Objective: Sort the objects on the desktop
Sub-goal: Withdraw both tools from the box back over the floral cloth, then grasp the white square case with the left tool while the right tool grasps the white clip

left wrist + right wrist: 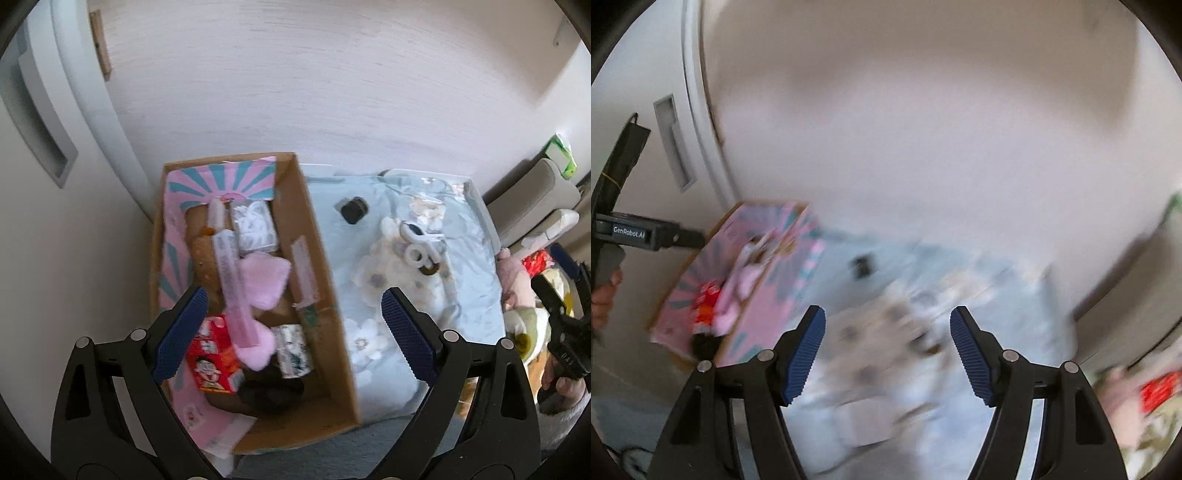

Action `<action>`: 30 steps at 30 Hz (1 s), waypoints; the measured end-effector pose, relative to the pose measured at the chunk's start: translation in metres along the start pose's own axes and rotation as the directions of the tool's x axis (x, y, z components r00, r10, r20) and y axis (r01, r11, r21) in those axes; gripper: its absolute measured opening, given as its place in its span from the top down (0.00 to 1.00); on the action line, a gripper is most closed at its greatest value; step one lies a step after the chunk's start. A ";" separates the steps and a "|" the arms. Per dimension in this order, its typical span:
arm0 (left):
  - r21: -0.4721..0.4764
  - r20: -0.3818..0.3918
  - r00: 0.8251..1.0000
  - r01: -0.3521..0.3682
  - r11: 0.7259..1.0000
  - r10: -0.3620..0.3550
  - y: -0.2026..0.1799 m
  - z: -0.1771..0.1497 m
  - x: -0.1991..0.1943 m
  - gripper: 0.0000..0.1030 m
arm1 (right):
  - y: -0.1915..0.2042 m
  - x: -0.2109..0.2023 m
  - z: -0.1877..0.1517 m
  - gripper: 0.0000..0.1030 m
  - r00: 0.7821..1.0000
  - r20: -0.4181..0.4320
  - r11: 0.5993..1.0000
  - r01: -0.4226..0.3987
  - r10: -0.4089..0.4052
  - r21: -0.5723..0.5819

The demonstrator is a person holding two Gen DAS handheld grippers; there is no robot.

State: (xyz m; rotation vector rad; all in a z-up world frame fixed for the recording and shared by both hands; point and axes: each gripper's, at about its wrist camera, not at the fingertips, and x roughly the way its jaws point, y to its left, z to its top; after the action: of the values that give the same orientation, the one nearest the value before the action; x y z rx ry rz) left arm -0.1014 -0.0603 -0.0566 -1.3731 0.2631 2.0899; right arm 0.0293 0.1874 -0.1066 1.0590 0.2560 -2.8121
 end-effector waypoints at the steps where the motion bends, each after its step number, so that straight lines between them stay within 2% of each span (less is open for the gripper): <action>1: 0.002 0.001 1.000 0.007 1.000 -0.007 -0.004 0.000 0.000 0.08 | -0.004 -0.004 0.000 0.24 0.999 0.000 0.999 0.035 -0.035 -0.022; 2: 0.007 0.003 1.000 0.014 1.000 -0.014 -0.010 -0.001 -0.001 0.08 | -0.007 -0.003 0.001 0.17 0.999 -0.022 0.998 0.048 -0.049 -0.036; 4: 0.034 0.007 1.000 0.022 0.999 -0.022 -0.025 -0.002 -0.003 0.08 | -0.015 0.002 -0.001 0.17 0.995 -0.083 0.998 0.046 -0.049 -0.041; 7: 0.106 0.008 1.000 0.019 0.994 -0.020 -0.052 -0.007 -0.005 0.08 | -0.029 0.005 -0.006 0.17 0.994 -0.100 0.999 -0.043 0.044 0.013; 10: 0.195 -0.005 1.000 0.025 0.980 -0.024 -0.084 -0.017 -0.001 0.08 | -0.044 0.007 -0.009 0.17 0.992 -0.105 0.997 -0.062 0.067 0.053; 15: 0.313 -0.074 0.997 0.057 0.948 -0.035 -0.130 -0.042 0.022 0.07 | -0.057 0.011 -0.009 0.17 0.992 -0.100 0.997 -0.081 0.080 -0.011; 17: 0.343 -0.100 0.995 0.058 0.938 -0.025 -0.144 -0.054 0.036 0.07 | -0.061 0.017 -0.007 0.17 0.986 -0.118 0.990 -0.127 0.119 -0.057; 23: 0.365 -0.171 0.984 0.103 0.925 -0.042 -0.165 -0.072 0.080 0.07 | -0.077 0.050 -0.002 0.17 0.965 -0.192 0.970 -0.207 0.181 -0.124; 30: 0.312 -0.225 0.971 0.152 0.938 -0.083 -0.169 -0.092 0.132 0.07 | -0.100 0.103 0.000 0.17 0.916 -0.248 0.942 -0.334 0.316 -0.030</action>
State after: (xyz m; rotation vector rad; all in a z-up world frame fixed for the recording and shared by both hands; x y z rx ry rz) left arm 0.0331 0.0802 -0.1864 -1.3655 0.5748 1.7108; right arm -0.0654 0.2792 -0.1631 1.2932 0.1811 -2.3648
